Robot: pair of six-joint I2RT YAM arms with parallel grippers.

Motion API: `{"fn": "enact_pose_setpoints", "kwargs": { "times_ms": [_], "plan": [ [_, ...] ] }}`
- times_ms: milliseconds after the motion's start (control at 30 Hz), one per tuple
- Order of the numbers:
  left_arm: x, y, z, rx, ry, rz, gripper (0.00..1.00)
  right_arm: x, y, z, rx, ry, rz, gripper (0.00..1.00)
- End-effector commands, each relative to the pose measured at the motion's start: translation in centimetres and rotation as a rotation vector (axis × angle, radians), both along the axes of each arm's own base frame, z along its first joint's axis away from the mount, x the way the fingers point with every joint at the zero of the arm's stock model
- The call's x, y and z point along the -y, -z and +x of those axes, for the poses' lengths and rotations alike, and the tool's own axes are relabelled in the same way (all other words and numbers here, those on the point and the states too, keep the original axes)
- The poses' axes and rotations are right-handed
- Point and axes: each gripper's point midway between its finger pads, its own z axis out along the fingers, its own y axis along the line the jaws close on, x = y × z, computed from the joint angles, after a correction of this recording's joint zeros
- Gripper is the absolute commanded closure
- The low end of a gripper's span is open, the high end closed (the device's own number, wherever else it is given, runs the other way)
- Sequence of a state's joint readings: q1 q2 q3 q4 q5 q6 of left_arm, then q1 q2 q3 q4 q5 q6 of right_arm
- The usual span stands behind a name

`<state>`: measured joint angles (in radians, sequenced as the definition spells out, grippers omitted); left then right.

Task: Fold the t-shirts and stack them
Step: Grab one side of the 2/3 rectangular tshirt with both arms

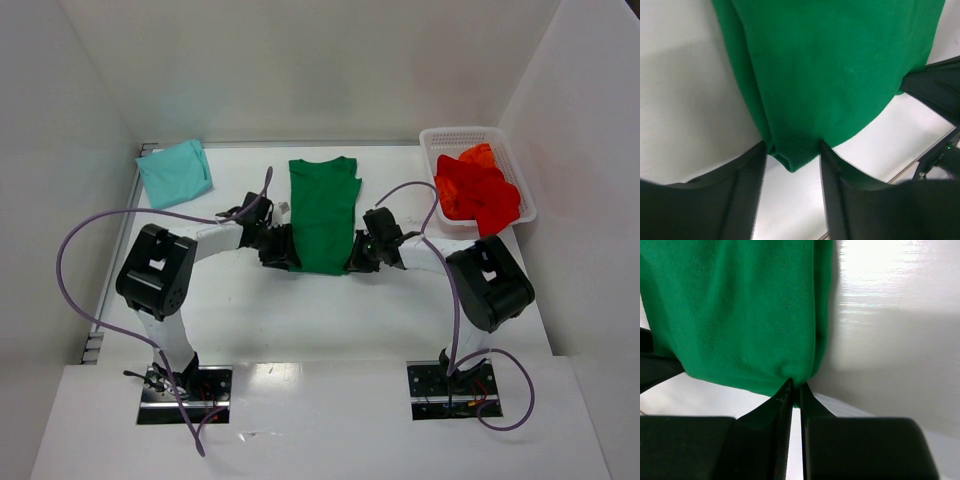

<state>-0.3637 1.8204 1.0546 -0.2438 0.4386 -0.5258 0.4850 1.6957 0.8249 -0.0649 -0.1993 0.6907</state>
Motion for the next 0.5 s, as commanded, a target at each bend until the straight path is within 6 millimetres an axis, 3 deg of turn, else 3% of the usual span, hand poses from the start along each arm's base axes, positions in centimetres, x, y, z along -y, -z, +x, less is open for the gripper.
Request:
{"fn": "enact_pose_setpoints", "kwargs": {
  "times_ms": [0, 200, 267, 367, 467],
  "plan": [
    [0.4, 0.5, 0.4, -0.002, 0.001, -0.006, 0.50, 1.0, -0.3, 0.3, 0.023, 0.020, -0.066, 0.87],
    [0.3, 0.6, 0.4, -0.004, -0.001, 0.000, 0.74, 1.2, -0.3, 0.4, 0.028, 0.029, -0.077, 0.88],
    [0.2, 0.7, 0.5, -0.003, -0.003, 0.003, 0.87, 1.3, -0.2, 0.4, 0.025, 0.031, -0.082, 0.91],
    [0.2, 0.7, -0.1, -0.017, 0.001, 0.000, 0.99, 1.5, -0.4, 0.3, 0.026, 0.037, -0.092, 0.95],
    [0.4, 0.4, -0.6, -0.034, 0.008, -0.018, 1.00, 2.0, -0.8, 0.0, 0.041, 0.038, -0.103, 0.97]
  ]
}}
